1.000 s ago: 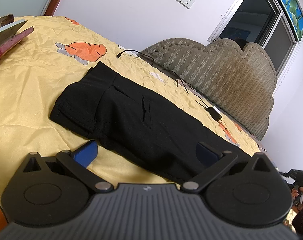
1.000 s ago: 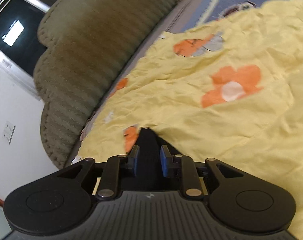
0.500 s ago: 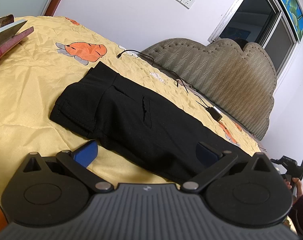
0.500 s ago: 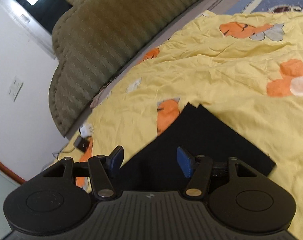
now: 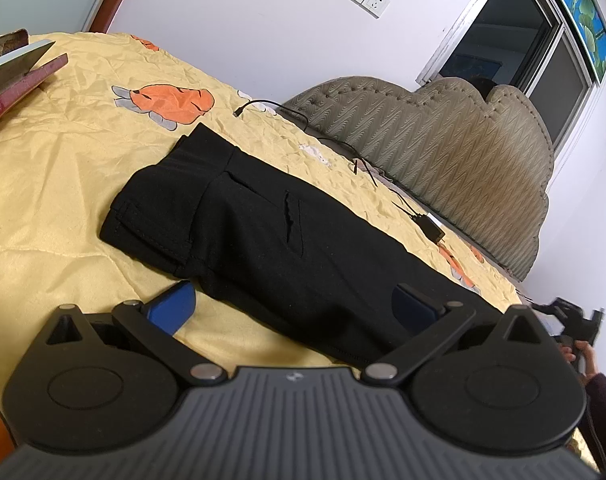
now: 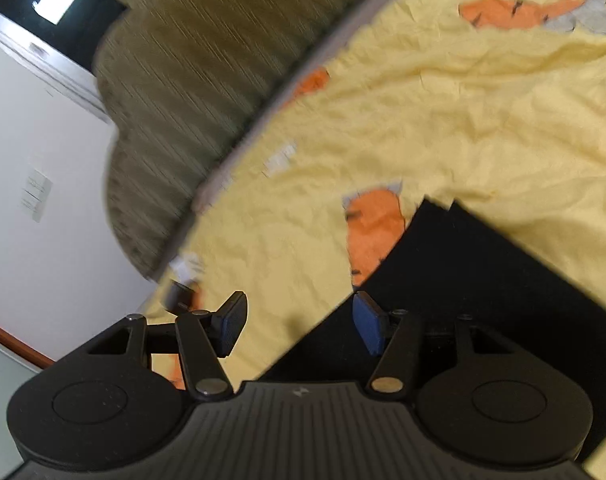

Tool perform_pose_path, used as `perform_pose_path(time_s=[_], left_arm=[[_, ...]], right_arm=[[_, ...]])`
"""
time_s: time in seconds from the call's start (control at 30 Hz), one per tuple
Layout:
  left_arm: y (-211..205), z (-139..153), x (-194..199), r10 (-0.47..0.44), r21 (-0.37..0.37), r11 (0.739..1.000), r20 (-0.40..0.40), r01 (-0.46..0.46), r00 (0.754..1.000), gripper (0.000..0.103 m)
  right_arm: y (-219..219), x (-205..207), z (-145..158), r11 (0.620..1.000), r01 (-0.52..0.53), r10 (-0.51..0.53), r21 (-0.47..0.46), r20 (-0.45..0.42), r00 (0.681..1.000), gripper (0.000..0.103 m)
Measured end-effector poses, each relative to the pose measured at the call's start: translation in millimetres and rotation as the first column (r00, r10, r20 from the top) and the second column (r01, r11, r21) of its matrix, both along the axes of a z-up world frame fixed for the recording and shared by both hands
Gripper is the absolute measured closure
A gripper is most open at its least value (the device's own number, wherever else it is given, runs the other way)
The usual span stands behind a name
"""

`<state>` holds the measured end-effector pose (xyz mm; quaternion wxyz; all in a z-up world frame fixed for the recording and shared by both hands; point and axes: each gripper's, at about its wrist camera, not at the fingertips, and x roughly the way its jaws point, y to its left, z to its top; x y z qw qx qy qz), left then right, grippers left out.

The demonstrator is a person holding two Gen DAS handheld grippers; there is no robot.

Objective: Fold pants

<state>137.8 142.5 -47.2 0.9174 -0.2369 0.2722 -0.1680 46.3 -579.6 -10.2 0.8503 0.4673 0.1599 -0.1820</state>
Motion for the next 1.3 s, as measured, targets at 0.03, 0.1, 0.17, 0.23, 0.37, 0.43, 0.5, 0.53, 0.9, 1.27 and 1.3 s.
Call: perform_pose_path(time_s=[0.03, 0.1, 0.17, 0.23, 0.37, 0.43, 0.5, 0.53, 0.9, 1.27, 1.3], left_arm=[[0.0, 0.0, 0.0, 0.0, 0.001, 1.0, 0.0, 0.0, 1.0, 0.0], [0.1, -0.1, 0.0, 0.0, 0.001, 1.0, 0.0, 0.0, 1.0, 0.0], [-0.2, -0.1, 0.2, 0.0, 0.0, 1.0, 0.0, 0.0, 1.0, 0.0], [0.1, -0.1, 0.1, 0.0, 0.0, 1.0, 0.0, 0.0, 1.0, 0.0], [-0.2, 0.1, -0.1, 0.003, 0.003, 1.0, 0.001, -0.003, 1.0, 0.0], [-4.4, 3.5, -0.7, 0.013, 0.046, 0.999, -0.001, -0.013, 1.0, 0.0], [-15.0, 13.5, -2.0, -0.002, 0.139, 0.99, 0.02, 0.0, 1.0, 0.0], [-19.3, 20.7, -3.8, -0.012, 0.169, 0.986, 0.054, 0.003, 0.998, 0.0], [-25.4, 72.8, 40.8, 0.005, 0.066, 0.998, 0.086, -0.011, 0.996, 0.0], [-269.1, 109.9, 102.9, -0.482, 0.356, 0.843, 0.164, 0.404, 0.861, 0.0], [-295.5, 112.6, 102.5, -0.524, 0.392, 0.814, 0.175, 0.429, 0.834, 0.0]], right_arm=[[0.8, -11.8, 6.3, 0.999, 0.017, -0.017, -0.039, -0.006, 1.0, 0.045], [-0.9, -33.9, 15.6, 0.988, 0.052, -0.063, -0.145, -0.071, 0.995, 0.044], [-8.7, -49.7, 14.2, 0.981, 0.037, -0.07, -0.192, -0.168, 0.983, 0.044], [-14.9, -61.0, 8.4, 0.981, 0.038, -0.077, -0.19, -0.206, 0.976, 0.045], [-13.1, -73.2, 4.7, 0.973, 0.045, -0.095, -0.228, -0.214, 0.972, 0.051], [-10.8, -74.9, 3.1, 0.966, 0.044, -0.107, -0.255, -0.24, 0.965, 0.052], [-8.8, -76.3, 0.9, 0.965, 0.022, -0.092, -0.263, -0.259, 0.961, 0.052], [-7.3, -77.3, 0.7, 0.962, 0.011, -0.088, -0.274, -0.269, 0.959, 0.052], [-5.5, -102.0, -4.0, 0.982, 0.019, -0.052, -0.188, -0.169, 0.984, 0.052], [-0.9, -149.5, -21.7, 0.975, 0.218, -0.209, -0.046, 0.151, 0.966, 0.051], [-1.9, -153.4, -26.9, 0.973, 0.229, -0.222, -0.022, 0.173, 0.96, 0.051]])
